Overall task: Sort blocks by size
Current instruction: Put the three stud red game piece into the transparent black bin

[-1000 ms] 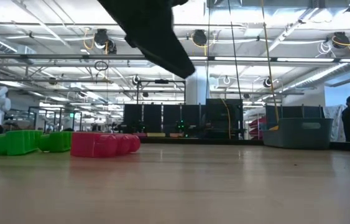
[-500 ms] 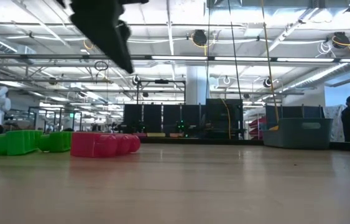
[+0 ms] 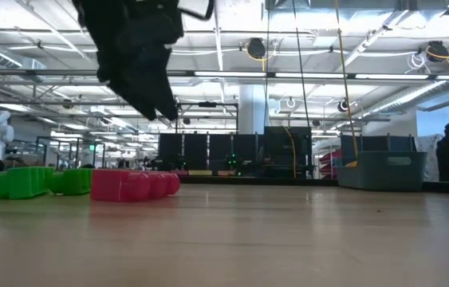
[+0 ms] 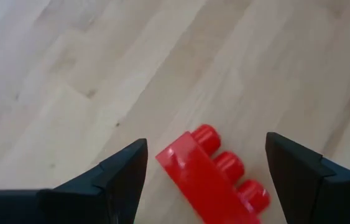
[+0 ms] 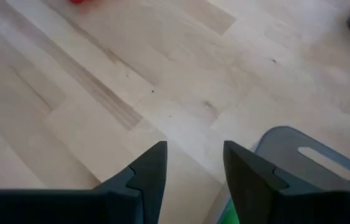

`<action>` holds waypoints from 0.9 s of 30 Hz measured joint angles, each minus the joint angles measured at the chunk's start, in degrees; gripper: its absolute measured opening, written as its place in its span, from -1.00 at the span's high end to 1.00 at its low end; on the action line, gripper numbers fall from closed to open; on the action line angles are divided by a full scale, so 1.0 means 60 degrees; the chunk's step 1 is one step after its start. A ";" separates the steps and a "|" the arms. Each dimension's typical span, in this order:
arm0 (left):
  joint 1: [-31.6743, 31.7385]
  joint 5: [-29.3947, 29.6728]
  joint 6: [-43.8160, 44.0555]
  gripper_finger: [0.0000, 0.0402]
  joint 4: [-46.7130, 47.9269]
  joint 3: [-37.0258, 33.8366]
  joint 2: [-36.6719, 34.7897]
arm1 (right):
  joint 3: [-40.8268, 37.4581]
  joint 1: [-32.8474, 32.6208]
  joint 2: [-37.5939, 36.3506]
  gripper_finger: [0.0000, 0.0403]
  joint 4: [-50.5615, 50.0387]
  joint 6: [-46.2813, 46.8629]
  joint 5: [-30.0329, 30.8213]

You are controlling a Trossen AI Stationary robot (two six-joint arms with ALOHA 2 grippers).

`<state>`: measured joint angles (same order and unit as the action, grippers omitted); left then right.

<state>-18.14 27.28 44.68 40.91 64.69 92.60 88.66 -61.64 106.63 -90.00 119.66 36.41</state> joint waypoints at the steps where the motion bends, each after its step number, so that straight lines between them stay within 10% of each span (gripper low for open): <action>1: 0.0058 0.0005 0.0214 -0.36 -0.0288 -0.0172 0.0000 | 0.0000 0.0020 0.0000 0.29 0.0000 -0.0080 0.0007; 27: 0.0327 -0.0469 0.2042 -0.82 -0.2745 -0.2452 0.0025 | 0.0007 0.0136 -0.0176 0.29 0.0000 -0.1064 0.0687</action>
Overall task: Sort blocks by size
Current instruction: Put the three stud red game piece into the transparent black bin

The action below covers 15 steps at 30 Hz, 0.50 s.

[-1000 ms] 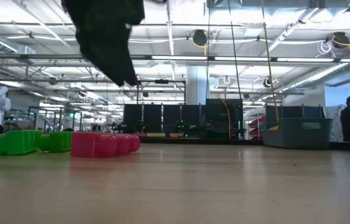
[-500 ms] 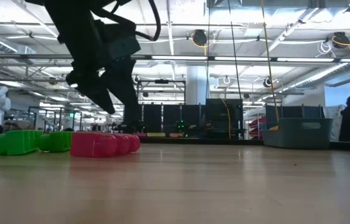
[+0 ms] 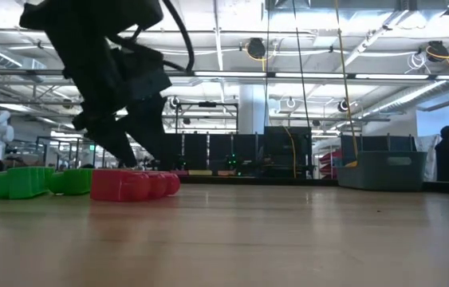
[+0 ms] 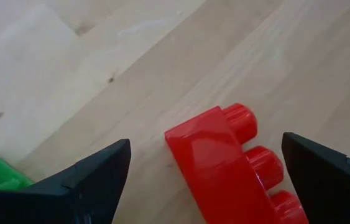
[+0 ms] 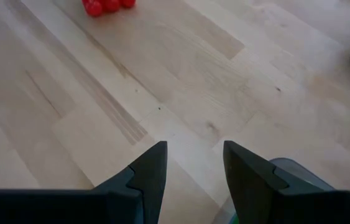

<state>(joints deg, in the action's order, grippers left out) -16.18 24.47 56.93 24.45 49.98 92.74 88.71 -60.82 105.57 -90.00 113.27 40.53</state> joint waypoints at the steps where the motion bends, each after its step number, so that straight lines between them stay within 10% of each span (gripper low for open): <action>1: -0.0011 0.0000 0.0096 -0.82 -0.0031 -0.0008 0.0080 | 0.0000 0.0000 -0.0015 0.29 -0.0003 0.0000 0.0000; 15: -0.0074 -0.0590 -0.0305 -0.72 -0.0956 0.0017 0.1414 | 0.0000 0.0000 -0.0028 0.29 0.0013 0.0490 -0.0058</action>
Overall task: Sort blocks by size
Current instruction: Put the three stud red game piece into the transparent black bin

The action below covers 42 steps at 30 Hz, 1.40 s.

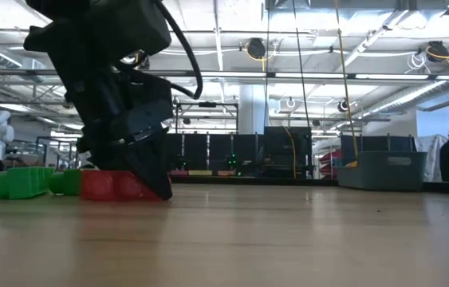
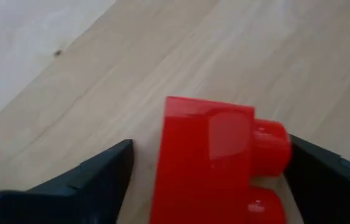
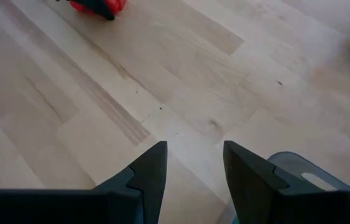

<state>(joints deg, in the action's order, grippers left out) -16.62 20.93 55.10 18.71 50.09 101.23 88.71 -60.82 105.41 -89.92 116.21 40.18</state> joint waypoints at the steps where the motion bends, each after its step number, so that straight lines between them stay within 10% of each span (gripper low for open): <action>1: 0.0007 -0.0024 -0.0117 -0.66 -0.0026 0.0027 -0.0018 | 0.0001 0.0000 0.0000 0.29 0.0003 0.0015 0.0004; 13: 0.0130 -0.0488 -0.1986 0.30 -0.0669 0.0555 0.0000 | 0.0004 0.0354 0.0000 0.29 0.0187 -0.0968 0.0142; 18: 0.0319 -0.1646 -0.3188 0.34 -0.2158 0.0931 0.0007 | 0.0001 0.0525 0.0000 0.29 0.0918 -0.3377 0.0191; 27: 0.0760 -0.6753 -0.5271 0.35 -0.4622 0.1565 -0.0007 | 0.0004 0.0946 0.0000 0.29 0.4181 -0.9891 0.1345; 33: 0.0900 -0.6907 -0.5262 0.34 -0.4398 0.1749 -0.0014 | 0.0004 0.1717 0.0000 0.29 0.5607 -1.1624 0.1186; 42: 0.0874 -0.6192 -0.5321 0.34 -0.3069 0.1749 -0.0014 | 0.0007 0.2559 0.0512 0.08 0.7451 -1.0553 -0.2377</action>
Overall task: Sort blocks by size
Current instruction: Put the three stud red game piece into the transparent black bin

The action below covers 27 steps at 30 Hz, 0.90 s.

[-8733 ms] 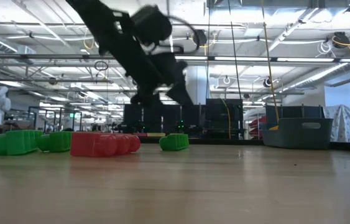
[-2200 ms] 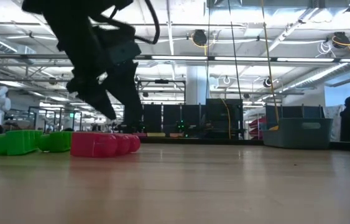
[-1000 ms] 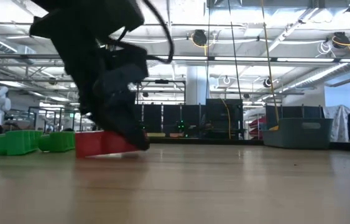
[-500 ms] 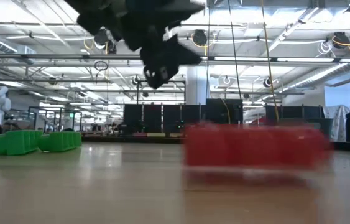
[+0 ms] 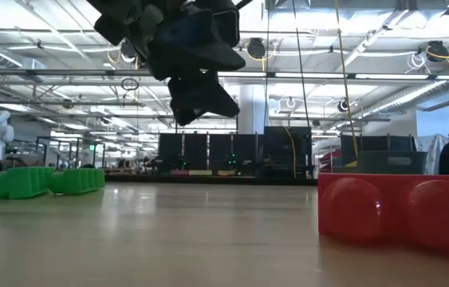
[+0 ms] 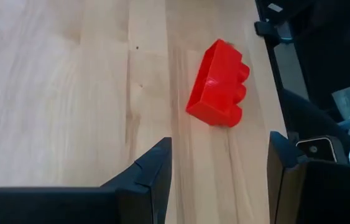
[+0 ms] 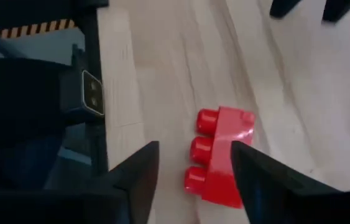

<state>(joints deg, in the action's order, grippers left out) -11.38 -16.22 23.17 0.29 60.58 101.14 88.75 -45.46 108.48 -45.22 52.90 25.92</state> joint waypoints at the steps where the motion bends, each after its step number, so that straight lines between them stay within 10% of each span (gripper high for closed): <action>1: 0.0000 0.0006 0.0001 0.34 0.0022 0.0000 0.0000 | 0.0000 0.0090 0.0038 0.02 0.0016 0.0266 -0.0196; 12: -0.0428 0.0042 -0.1287 0.33 0.0414 0.0000 0.0000 | -0.0004 0.1249 0.1389 -0.69 -0.0348 0.0433 -0.1781; 27: -0.1188 0.2228 -0.1742 0.33 0.2174 0.0000 -0.0128 | 0.0047 0.1845 0.2217 -0.67 -0.0337 0.0143 -0.2807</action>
<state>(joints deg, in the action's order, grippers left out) -18.50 -2.85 12.72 13.34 60.58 100.37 89.03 -34.39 121.78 -47.24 53.76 9.08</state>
